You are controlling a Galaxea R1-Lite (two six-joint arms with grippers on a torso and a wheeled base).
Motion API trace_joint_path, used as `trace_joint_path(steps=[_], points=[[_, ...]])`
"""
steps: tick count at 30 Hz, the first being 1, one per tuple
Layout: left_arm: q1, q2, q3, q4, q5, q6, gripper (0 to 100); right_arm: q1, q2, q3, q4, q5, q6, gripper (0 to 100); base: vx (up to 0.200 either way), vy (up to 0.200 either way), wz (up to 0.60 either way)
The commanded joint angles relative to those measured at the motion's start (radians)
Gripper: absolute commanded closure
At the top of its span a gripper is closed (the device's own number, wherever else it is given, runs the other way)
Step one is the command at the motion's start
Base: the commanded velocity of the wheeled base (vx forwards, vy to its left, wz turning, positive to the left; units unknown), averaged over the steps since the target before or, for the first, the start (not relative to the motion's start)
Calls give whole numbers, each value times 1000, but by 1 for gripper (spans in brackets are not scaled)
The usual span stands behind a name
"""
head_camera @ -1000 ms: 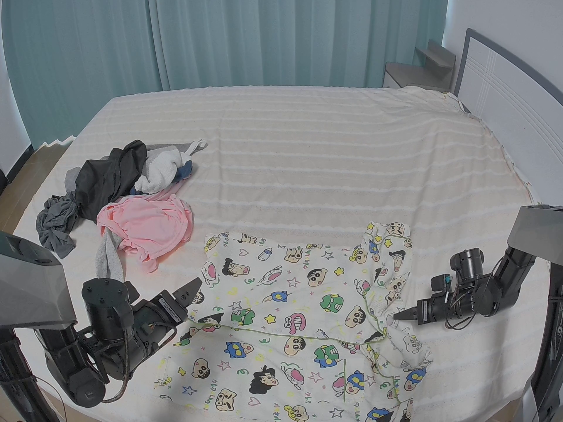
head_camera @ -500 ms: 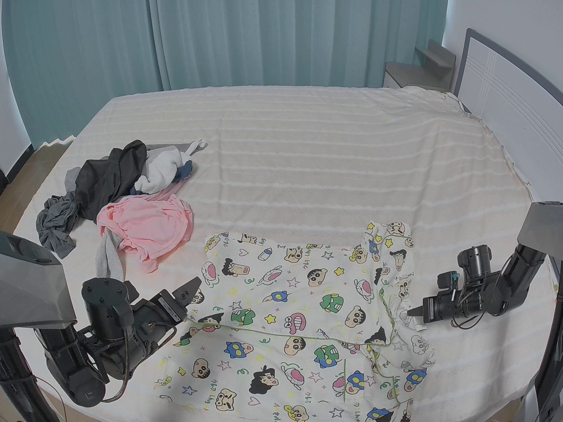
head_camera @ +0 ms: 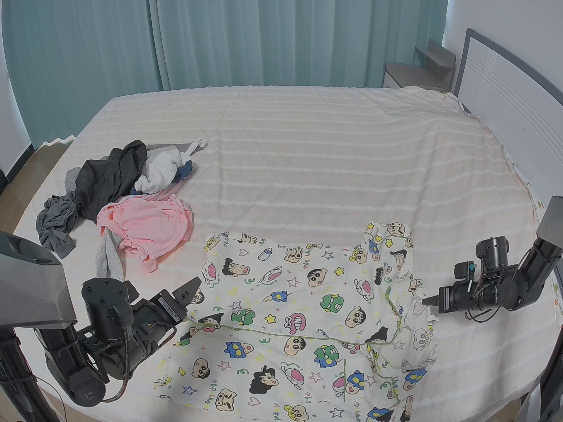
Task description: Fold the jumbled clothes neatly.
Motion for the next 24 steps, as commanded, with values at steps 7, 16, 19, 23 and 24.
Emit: trace_joint_path(steps=[7,16,19,23,24], points=[[0,4,0,-18,2,2,0,-79,-13,-9,-3,-11,-2,100,0,0,0],[1,4,0,-18,5,2,0,-148,2,-41,-3,-47,-17,100,0,0,0],[1,4,0,-18,5,2,0,-160,8,-43,-3,-50,-28,100,0,0,0],[1,4,-2,-18,5,2,0,-168,11,-43,-1,-53,-35,100,0,0,0],[1,4,0,-18,5,2,0,-169,11,-43,-1,-54,-35,100,0,0,0]])
